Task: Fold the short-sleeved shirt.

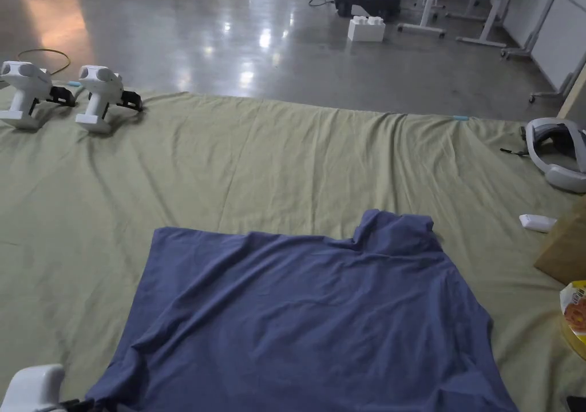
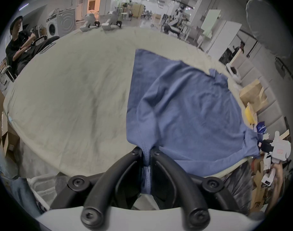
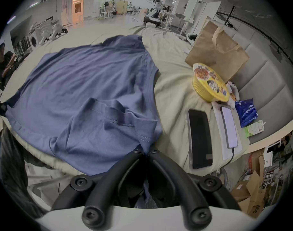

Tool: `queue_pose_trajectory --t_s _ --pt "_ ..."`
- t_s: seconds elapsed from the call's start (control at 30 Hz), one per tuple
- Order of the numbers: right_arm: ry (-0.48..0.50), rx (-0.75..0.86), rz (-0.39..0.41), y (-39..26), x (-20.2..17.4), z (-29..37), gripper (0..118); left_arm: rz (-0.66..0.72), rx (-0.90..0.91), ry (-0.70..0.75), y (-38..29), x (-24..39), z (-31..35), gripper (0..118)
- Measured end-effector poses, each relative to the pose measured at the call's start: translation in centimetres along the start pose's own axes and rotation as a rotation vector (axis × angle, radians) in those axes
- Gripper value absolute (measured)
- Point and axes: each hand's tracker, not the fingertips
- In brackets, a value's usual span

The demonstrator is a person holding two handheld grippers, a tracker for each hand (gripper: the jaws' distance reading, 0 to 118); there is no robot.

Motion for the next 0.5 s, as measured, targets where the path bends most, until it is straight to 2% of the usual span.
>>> queue_pose_trajectory --t_s 0.17,0.4,0.43,0.5 --pt "0.016 0.082 -0.045 3.6 1.0 -0.3 5 -0.017 0.040 -0.002 3.7 0.5 -1.1 11" --pt "0.060 0.156 -0.097 9.8 2.2 -2.7 5 0.047 0.074 -0.009 9.4 -0.1 -3.3 11" --pt "0.063 0.145 -0.099 11.0 2.1 -3.3 5 0.055 0.083 -0.009 7.1 -0.1 -2.5 11" --pt "0.078 0.149 -0.113 12.9 2.1 -4.7 5 0.061 0.077 -0.003 9.2 -0.3 -3.9 11"
